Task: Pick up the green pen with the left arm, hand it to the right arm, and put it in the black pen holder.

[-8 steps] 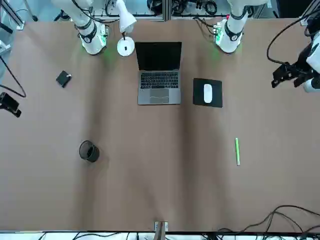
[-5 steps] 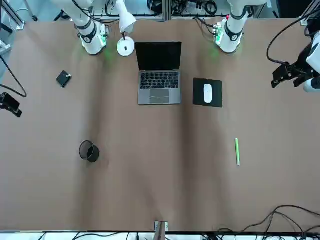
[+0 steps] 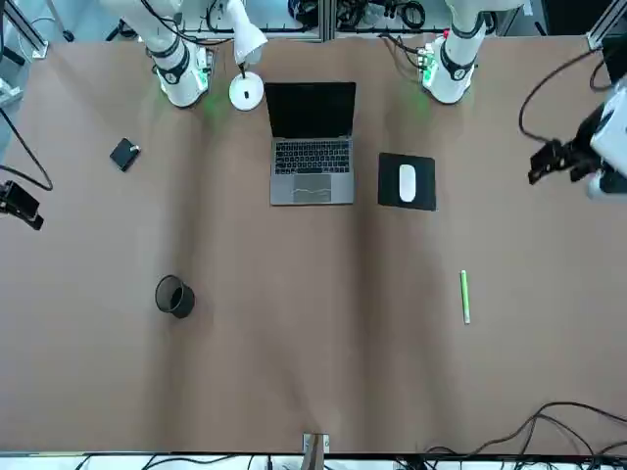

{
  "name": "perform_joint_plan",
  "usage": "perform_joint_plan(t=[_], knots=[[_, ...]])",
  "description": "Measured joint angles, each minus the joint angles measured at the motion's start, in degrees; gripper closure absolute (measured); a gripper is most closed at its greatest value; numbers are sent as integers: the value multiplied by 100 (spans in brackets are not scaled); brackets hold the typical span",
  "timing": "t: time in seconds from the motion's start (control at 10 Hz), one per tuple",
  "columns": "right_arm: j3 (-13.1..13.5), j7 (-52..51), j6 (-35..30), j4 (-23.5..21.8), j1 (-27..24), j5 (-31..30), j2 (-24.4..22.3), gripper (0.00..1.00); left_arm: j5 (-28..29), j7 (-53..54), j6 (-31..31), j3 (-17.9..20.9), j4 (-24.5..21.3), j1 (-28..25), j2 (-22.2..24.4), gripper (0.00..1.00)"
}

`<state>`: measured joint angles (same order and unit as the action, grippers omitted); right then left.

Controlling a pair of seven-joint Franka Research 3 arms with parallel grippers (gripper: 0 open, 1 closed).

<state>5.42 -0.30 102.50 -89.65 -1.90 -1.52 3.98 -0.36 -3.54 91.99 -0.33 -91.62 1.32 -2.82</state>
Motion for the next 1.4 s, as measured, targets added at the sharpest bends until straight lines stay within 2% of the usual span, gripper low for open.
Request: perform_joint_plan(t=[0.3,0.6,0.8,1.2,1.4], knots=[[0,0,-1,2,4,-1,5,0,23,0,1243,33,-565,-17,-788,12],[-2,0,-1,6,19,-1,10,0,24,0,2650,33,-1123,-8,-1682,13],[-3,0,-1,8,21,-2,11,0,24,0,3479,34,-1471,-21,-2044,13],[-3,0,-1,10,24,-3,12,0,24,0,4258,20,-1596,18,-2797,14],[-3,0,-1,10,24,-4,12,0,24,0,4375,14,-1595,20,-3068,14]])
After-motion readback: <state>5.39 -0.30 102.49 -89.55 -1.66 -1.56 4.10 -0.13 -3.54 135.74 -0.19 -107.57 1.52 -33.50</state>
